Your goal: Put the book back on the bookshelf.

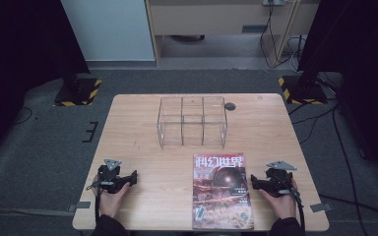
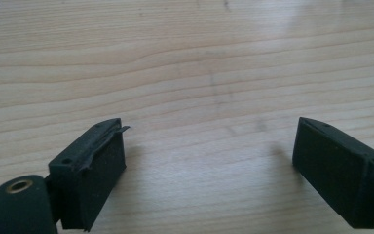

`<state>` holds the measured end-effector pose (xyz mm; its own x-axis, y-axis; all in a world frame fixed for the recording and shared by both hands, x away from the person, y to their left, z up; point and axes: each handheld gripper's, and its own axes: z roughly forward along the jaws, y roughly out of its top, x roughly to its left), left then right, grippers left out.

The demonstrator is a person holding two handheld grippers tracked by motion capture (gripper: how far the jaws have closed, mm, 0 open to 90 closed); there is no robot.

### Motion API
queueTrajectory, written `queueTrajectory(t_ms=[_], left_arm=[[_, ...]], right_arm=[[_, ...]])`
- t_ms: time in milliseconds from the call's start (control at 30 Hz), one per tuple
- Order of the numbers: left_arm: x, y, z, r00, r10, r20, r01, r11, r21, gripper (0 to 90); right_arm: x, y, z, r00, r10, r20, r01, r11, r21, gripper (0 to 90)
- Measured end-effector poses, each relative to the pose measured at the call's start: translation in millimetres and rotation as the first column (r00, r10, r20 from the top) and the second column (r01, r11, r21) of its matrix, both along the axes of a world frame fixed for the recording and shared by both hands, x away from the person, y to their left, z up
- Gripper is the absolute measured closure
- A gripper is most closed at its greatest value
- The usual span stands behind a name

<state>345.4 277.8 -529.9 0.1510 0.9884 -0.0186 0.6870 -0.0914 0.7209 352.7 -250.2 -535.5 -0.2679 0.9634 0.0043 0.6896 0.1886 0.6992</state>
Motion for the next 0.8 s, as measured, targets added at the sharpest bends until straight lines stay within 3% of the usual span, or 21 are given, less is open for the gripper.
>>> queueTrajectory(t_ms=[100,267,367,533,800], left_arm=[[-5.0,-3.9,7.1,0.9993,-0.005,0.037,0.006,0.9997,-0.025,14.6],[-10.8,-8.4,11.8,0.9987,-0.006,0.051,0.01,0.9966,-0.082,17.1],[-13.1,-10.8,15.4,0.9977,-0.008,0.068,0.016,0.994,-0.109,18.1],[-16.1,-18.3,19.0,0.9947,-0.03,0.099,0.048,0.9818,-0.184,19.5],[-19.1,-38.0,27.6,0.9878,-0.075,0.136,0.097,0.9813,-0.166,19.3]], right_arm=[[-1.0,-0.4,5.2,1.0,0.001,-0.007,-0.001,1.0,0.017,9.7],[-2.0,-3.1,8.1,0.9996,-0.008,-0.027,0.009,0.999,0.032,10.0],[-3.3,-4.0,12.8,1.0,0.001,-0.005,-0.001,0.999,0.042,9.9],[-4.7,-1.8,22.0,0.9999,0.001,0.011,-0.002,0.997,0.076,10.0],[-6.4,3.8,32.9,0.9982,0.034,0.049,-0.04,0.993,0.115,10.6]])
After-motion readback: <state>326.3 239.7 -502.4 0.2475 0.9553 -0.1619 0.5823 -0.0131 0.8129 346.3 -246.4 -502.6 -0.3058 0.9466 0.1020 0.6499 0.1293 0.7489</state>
